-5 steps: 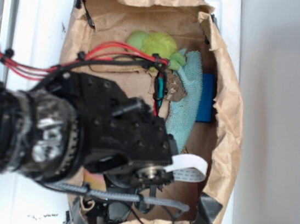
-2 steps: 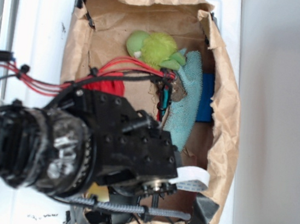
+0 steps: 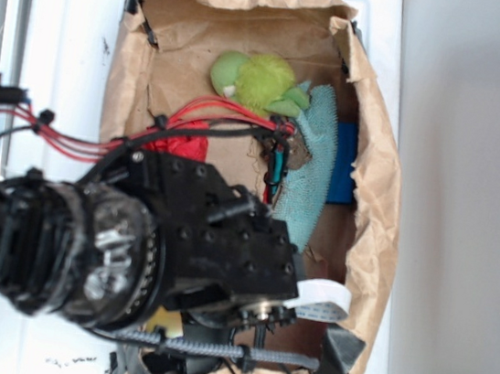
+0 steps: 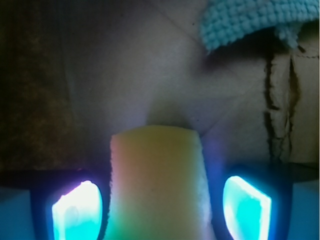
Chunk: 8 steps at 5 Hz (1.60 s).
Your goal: Grab the green sponge.
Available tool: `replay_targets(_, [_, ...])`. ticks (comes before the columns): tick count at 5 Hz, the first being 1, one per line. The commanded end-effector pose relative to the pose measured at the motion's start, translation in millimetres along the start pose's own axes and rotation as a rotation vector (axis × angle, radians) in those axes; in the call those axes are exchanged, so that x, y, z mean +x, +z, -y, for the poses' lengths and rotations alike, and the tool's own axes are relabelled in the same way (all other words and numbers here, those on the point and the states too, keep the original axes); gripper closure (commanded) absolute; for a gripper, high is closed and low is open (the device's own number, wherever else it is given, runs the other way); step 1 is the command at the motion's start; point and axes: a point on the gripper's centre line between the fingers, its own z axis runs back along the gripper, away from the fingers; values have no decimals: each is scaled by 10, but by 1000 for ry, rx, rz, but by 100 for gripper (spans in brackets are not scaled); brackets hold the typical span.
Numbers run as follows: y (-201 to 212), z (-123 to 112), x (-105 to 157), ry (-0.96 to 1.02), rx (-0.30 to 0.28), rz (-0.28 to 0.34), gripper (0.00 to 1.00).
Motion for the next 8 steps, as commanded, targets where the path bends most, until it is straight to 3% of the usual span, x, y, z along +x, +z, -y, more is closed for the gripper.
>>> replay_targets(1, [25,76,-48,-25,10,34,0])
replay_targets(3, [26,75,-32,-25,14,64,0])
replay_targets(4, [23,74,-26,-27,13,82,80])
replay_targets(5, [9,81,-25,-26,7,95,100])
replay_targets(7, [15,77,-34,-26,4,104,100])
replay_targets(8, [-20,101,-32,-19,38,115,100])
